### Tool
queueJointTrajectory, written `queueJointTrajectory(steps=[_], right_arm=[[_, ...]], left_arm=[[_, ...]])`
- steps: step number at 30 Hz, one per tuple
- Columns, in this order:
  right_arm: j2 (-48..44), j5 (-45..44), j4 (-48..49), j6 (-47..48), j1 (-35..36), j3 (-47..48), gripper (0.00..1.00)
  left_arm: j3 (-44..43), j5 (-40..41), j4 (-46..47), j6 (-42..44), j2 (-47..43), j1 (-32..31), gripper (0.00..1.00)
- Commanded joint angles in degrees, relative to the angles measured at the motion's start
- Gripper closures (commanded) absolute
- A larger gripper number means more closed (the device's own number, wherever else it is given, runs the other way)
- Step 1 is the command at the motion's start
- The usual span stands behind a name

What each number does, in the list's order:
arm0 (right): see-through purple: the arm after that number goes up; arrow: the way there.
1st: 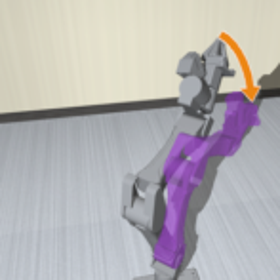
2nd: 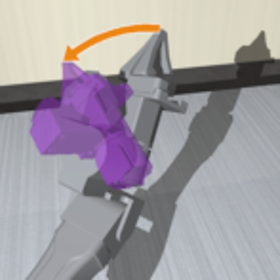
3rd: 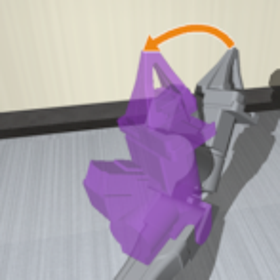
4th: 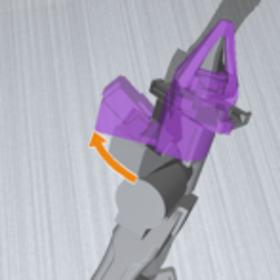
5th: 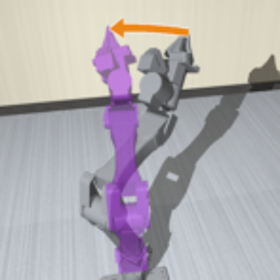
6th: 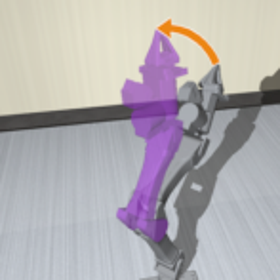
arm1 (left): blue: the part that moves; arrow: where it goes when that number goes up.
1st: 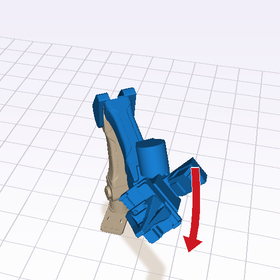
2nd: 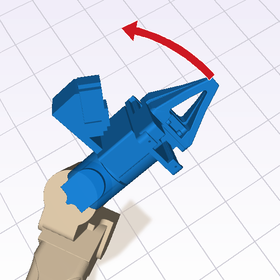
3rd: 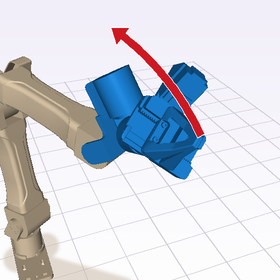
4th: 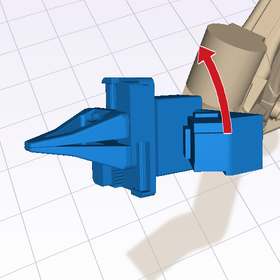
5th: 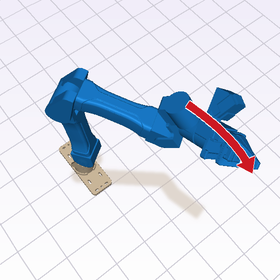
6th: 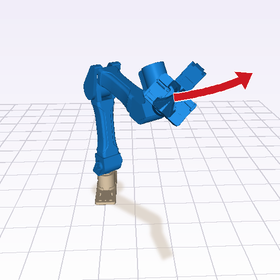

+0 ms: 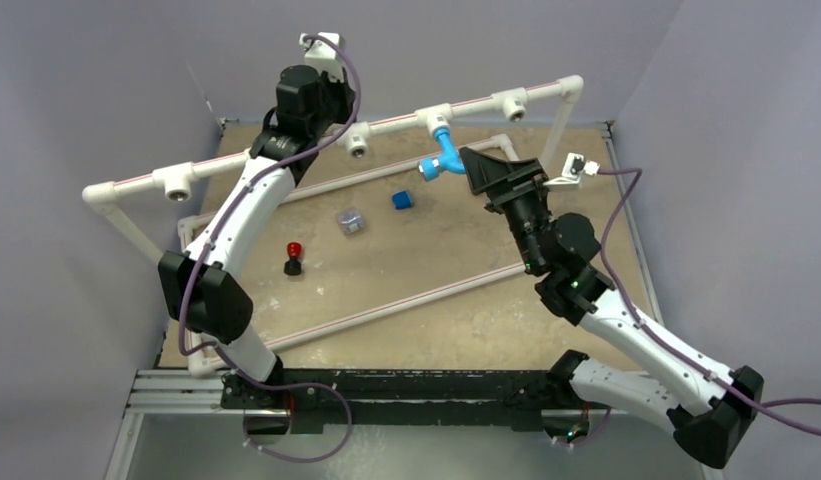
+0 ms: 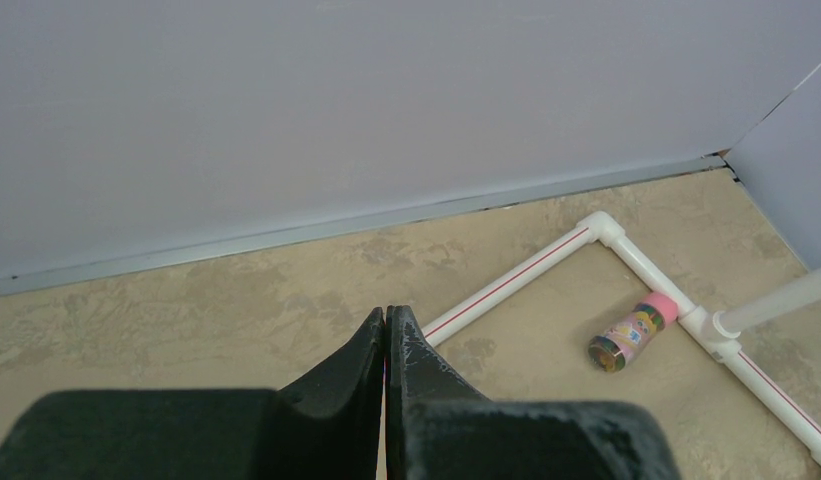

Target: Install the water faucets

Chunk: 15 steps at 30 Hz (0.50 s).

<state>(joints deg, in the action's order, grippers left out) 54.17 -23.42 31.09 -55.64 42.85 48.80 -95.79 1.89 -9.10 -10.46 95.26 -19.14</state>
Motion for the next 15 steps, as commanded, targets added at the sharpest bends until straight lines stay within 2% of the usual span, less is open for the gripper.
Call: queueJointTrajectory(steps=[1, 7, 15], right_arm=[[-4.34, -4.83, -7.67, 12.99, 0.22, 3.19, 0.16], [-10.74, -11.17, -17.03, 19.15, 0.22, -0.94, 0.15], [-15.89, -11.86, -33.37, 18.40, 0.22, -3.42, 0.12]], left_arm=[[0.34, -1.04, -6.21, -0.43, 4.78, 0.42, 1.00], [-3.54, -0.88, -6.44, -1.26, 5.62, 0.42, 1.00], [-14.45, 0.47, -4.85, 0.23, 7.23, 0.42, 1.00]])
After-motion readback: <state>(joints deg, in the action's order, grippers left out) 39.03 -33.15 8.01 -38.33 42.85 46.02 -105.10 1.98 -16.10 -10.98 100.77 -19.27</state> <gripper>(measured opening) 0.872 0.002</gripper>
